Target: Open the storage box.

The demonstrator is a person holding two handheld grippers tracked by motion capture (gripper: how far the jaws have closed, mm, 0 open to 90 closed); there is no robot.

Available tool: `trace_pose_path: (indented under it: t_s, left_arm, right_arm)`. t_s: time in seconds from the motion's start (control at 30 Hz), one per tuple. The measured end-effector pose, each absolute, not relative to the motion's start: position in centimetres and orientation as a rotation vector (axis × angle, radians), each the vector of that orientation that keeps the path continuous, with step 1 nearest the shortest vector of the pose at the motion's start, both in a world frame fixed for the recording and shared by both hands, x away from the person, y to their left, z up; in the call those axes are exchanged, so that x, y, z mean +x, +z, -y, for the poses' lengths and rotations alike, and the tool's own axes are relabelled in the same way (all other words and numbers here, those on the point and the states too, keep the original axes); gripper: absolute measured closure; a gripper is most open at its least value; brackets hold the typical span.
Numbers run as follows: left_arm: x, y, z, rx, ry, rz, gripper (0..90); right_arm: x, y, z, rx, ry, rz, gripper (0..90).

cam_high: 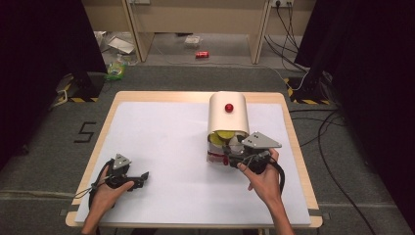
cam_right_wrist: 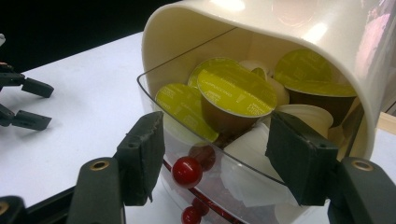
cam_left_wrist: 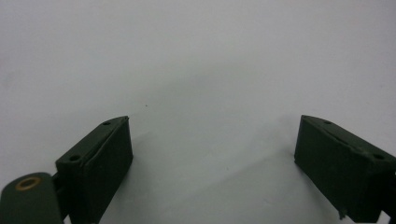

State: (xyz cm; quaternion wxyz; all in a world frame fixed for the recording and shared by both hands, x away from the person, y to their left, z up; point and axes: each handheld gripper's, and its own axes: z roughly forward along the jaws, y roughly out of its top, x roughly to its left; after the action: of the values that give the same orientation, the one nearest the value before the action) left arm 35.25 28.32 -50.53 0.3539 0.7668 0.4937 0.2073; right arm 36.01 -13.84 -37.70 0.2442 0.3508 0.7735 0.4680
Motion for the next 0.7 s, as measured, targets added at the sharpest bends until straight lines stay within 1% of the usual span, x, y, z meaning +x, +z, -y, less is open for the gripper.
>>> trace_pose_path:
  t_s: [0.7]
  left_arm:
    - [35.25, -50.53, -28.32, 1.983, 0.536, -1.276, 10.5]
  right_arm:
    - [35.44, -37.42, 14.20, 0.959, 1.289, -2.144, 38.9]
